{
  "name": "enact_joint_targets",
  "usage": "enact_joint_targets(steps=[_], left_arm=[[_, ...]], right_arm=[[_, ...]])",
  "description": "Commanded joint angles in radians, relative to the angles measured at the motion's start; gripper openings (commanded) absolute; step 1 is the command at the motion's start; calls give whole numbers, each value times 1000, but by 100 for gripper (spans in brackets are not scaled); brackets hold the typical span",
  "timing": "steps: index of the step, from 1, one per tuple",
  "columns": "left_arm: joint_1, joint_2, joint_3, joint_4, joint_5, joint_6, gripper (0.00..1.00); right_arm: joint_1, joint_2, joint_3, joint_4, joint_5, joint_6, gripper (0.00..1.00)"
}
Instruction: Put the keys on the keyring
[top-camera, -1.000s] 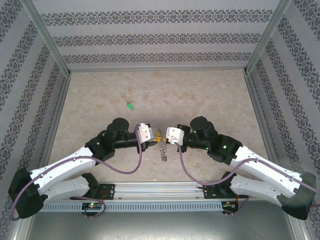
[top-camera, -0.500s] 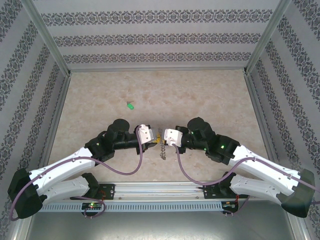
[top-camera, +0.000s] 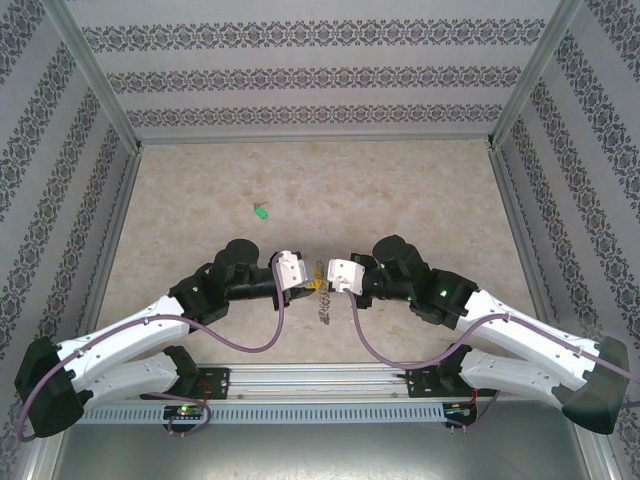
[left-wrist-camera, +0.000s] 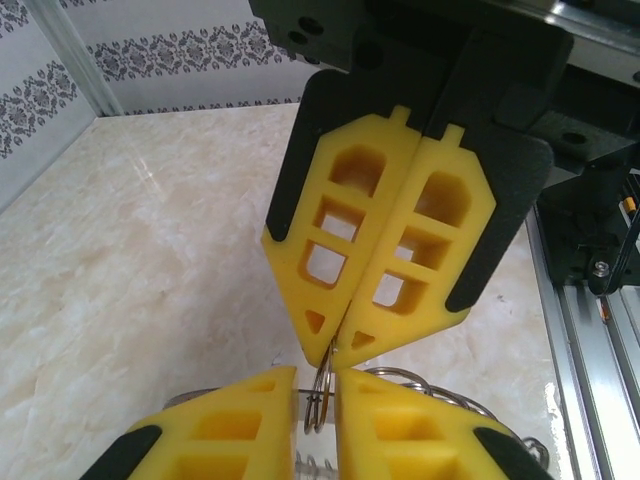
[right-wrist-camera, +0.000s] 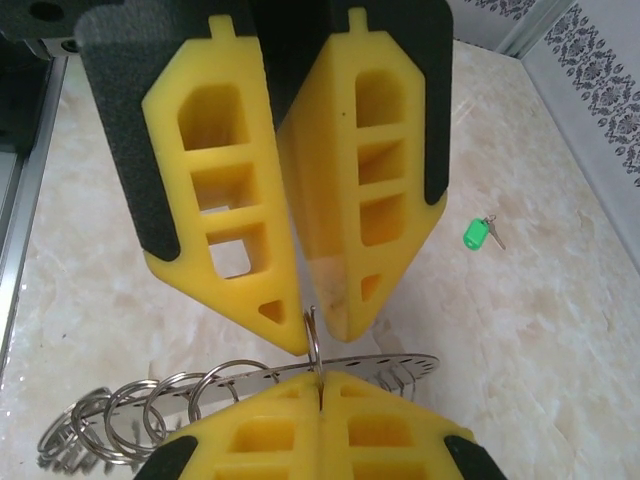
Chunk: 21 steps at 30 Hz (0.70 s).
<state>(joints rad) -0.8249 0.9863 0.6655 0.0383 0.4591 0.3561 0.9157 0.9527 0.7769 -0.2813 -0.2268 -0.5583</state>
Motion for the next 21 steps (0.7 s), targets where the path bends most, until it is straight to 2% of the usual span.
enact_joint_targets(steps=[1,13,21], left_arm=[[-14,-13,8,29,10,10,18],[-17,5,13,12,1,16,20],[-18,1,9,22,0,19,12]], right_arm=[[15,-12,25,15,2,-16,0],[14,-44,20,27,-11,-8,0],[14,-36,19,19,-19,-5,0]])
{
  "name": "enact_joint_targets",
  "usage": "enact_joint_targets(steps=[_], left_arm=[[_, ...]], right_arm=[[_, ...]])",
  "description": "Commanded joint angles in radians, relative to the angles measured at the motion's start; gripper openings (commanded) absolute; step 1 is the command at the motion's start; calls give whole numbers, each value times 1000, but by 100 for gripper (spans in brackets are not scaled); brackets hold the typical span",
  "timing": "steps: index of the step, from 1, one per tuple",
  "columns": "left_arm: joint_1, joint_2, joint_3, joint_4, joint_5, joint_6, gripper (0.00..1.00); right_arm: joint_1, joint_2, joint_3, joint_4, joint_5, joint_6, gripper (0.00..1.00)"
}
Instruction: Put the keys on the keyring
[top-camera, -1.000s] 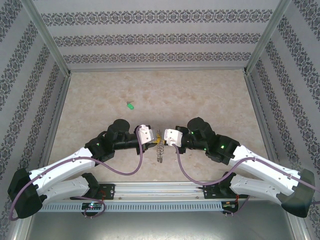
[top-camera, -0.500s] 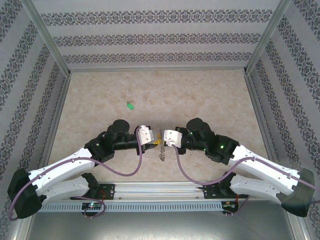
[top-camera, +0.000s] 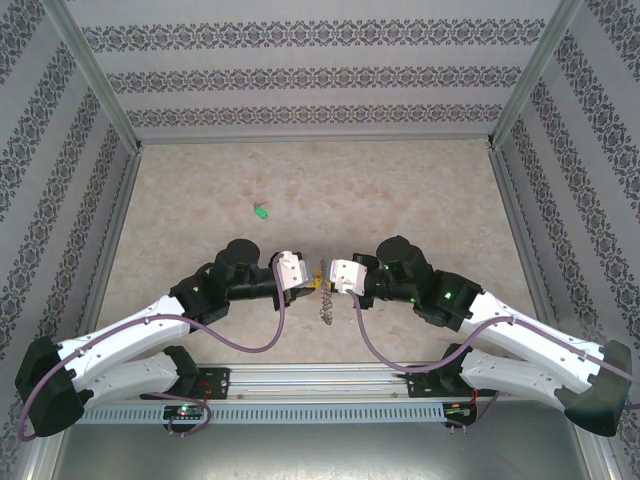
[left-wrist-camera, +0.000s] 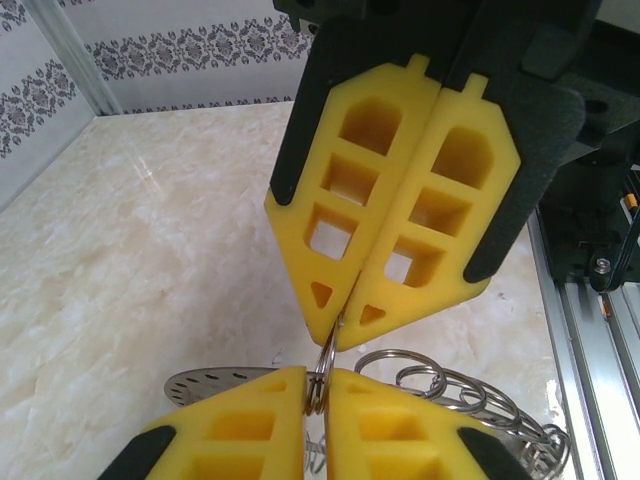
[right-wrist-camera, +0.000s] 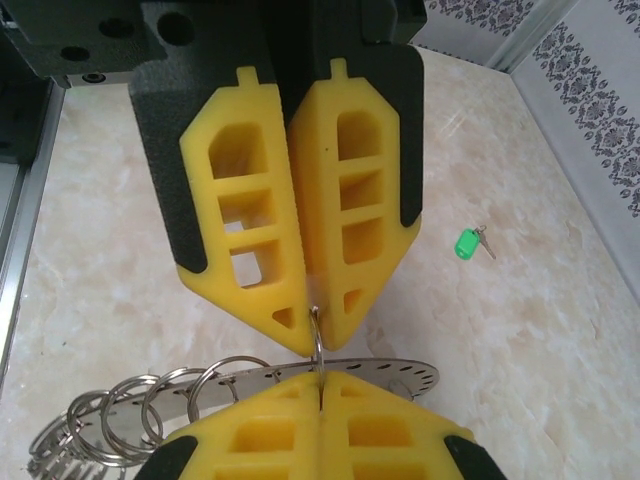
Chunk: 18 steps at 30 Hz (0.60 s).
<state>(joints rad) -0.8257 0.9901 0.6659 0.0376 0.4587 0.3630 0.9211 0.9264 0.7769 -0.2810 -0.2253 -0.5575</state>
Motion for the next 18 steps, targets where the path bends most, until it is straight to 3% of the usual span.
enact_joint_targets(steps=[1,5,7,13,18], left_arm=[[-16,-5,8,28,3,10,11],[-18,0,5,38,14,2,0],[-18,-2,0,44,15,-3,0],[-16,-21,-26,72,-34,-55,0],[-16,-53,-69,109,-94,-119,0]], right_arm=[[9,-9,18,20,-19,-6,0],[9,-8,18,20,-13,-4,0],[9,-9,21,19,-12,0,1],[9,-36,11,43,36,54,40],[0,-69,11,46,48,86,50]])
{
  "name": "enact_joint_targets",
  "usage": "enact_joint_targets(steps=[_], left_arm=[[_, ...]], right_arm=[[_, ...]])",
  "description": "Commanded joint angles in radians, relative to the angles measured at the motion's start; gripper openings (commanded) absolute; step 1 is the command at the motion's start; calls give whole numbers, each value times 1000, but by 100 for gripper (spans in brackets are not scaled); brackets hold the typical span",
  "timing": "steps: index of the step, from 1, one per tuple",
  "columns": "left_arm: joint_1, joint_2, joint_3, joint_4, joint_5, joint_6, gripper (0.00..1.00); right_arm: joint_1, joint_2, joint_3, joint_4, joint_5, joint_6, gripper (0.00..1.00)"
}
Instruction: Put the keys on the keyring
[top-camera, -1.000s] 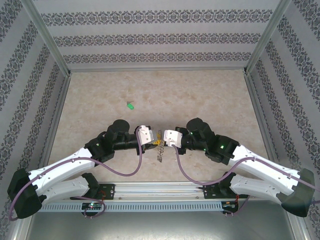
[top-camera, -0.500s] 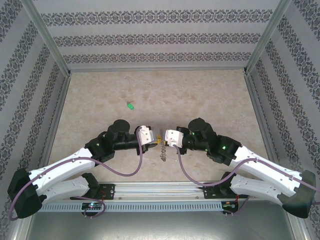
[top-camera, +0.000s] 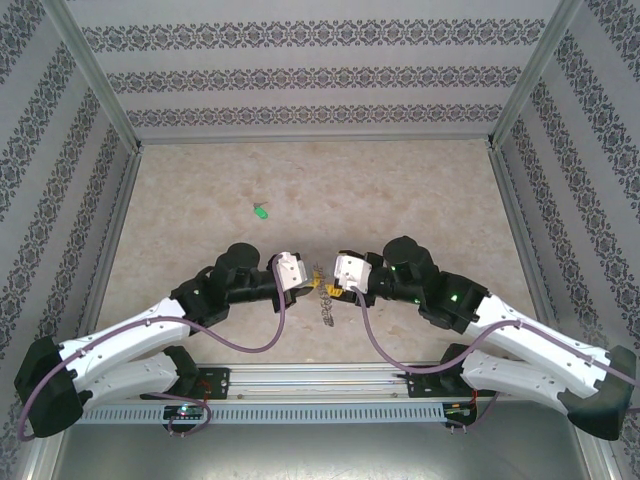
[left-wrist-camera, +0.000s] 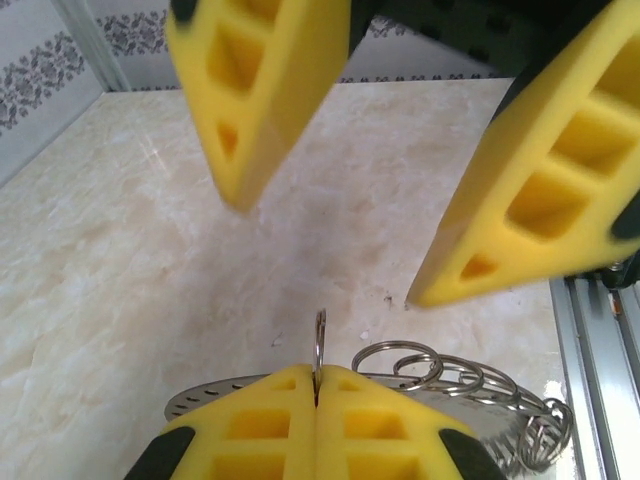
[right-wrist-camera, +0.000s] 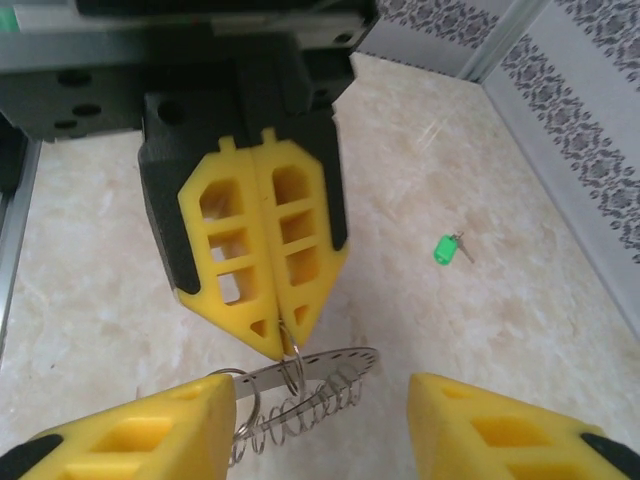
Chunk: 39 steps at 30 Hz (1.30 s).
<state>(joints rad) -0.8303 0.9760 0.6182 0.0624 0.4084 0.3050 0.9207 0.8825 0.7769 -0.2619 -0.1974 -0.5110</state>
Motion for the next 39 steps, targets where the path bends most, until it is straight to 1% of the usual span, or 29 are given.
enact_joint_targets(steps=[1,4,6,8,11,14,16,18,20,21,22,25,28,33,34,39], left_arm=[[-12,-46,-31,92,-58,-73,0],[-12,-64,-59,109,-85,-104,0],[-12,-78,-79,122,-90,-121,0],[-12,-94,-99,144,-88,-141,0],[-12,-130,-137,173,-108,-168,0],[-12,-177,-169,176,-157,-186,0],[-12,-206,-176,151,-203,-199,0],[-12,-235,-188,132,-256,-225,0],[-12,-267,-210,123,-305,-258,0],[-12,-285,-223,119,-326,-276,0],[-12,-303,-236,117,-345,-294,0],[-12,-360,-272,97,-391,-356,0],[-12,-419,-291,45,-453,-393,0],[-13,-487,-301,-37,-582,-452,0],[-13,-495,-300,-56,-611,-467,0],[-13,-534,-293,-184,-823,-552,0]], right_arm=[[-6,-33,13,29,16,49,50],[-48,-42,27,40,10,92,50],[-99,-27,52,43,1,130,50],[-173,18,98,26,-30,172,50],[-249,137,188,-3,-20,222,51],[-284,311,326,-74,19,252,52],[-286,440,422,-114,48,259,53],[-291,564,519,-148,50,268,55],[-294,692,635,-183,44,283,62],[-293,754,694,-201,40,287,71],[-294,804,740,-209,42,289,73],[-296,973,891,-228,46,297,75],[-295,1171,1099,-310,60,302,75],[-274,1485,1467,-438,109,338,73],[-269,1532,1531,-458,114,347,73],[-239,1757,1864,-551,139,387,71]])
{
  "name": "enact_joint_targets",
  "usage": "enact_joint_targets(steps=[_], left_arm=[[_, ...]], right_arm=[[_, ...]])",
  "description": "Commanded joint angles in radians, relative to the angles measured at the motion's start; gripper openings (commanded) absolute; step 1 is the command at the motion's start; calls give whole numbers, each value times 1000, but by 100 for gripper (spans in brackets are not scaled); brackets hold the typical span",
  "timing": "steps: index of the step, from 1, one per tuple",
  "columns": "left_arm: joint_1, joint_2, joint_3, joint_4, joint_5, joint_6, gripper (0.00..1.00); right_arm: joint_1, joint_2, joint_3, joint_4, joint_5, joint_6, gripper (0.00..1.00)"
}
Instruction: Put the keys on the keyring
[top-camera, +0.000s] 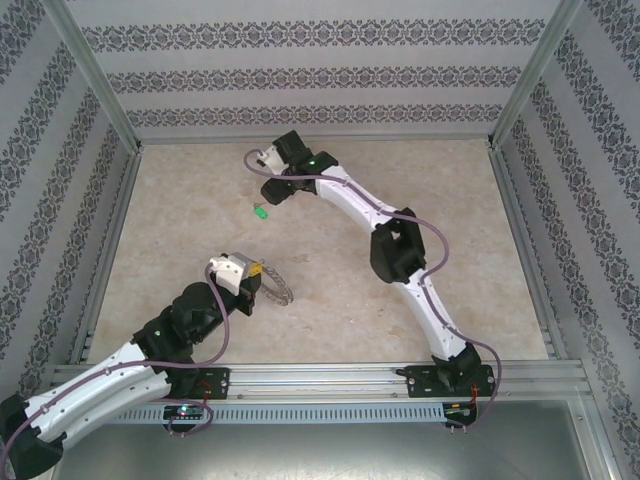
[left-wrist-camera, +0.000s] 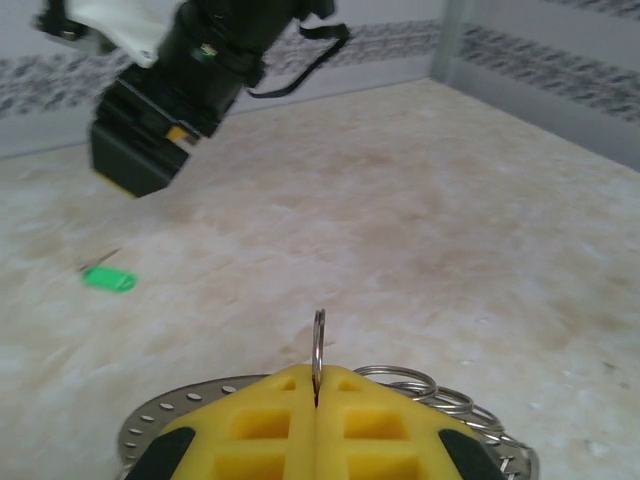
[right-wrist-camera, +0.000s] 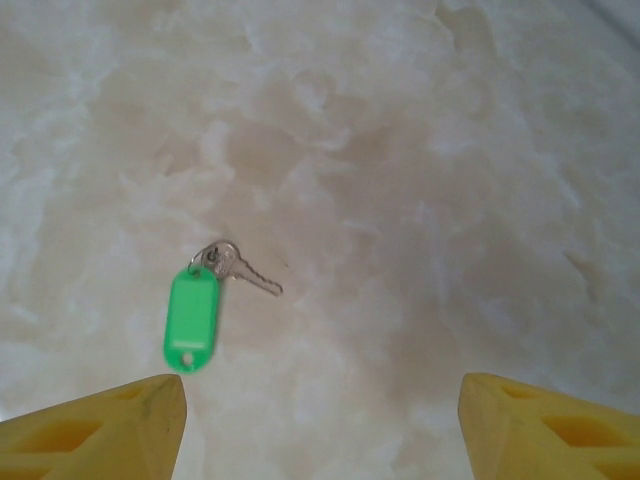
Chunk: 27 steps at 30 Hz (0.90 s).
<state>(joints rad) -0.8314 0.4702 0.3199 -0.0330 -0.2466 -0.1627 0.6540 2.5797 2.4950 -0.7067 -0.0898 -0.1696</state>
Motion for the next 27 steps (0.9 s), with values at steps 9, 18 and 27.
enact_joint_targets(steps=[9,18,27], left_arm=[[-12,-139,-4,-168,-278,-120,0],[-12,-194,16,-180,-323,-72,0],[-12,-331,71,-275,-423,63,0]], right_arm=[[59,166,223,-15,26,170,67],[78,238,311,-1,55,219,58],[88,243,317,-48,70,234,54]])
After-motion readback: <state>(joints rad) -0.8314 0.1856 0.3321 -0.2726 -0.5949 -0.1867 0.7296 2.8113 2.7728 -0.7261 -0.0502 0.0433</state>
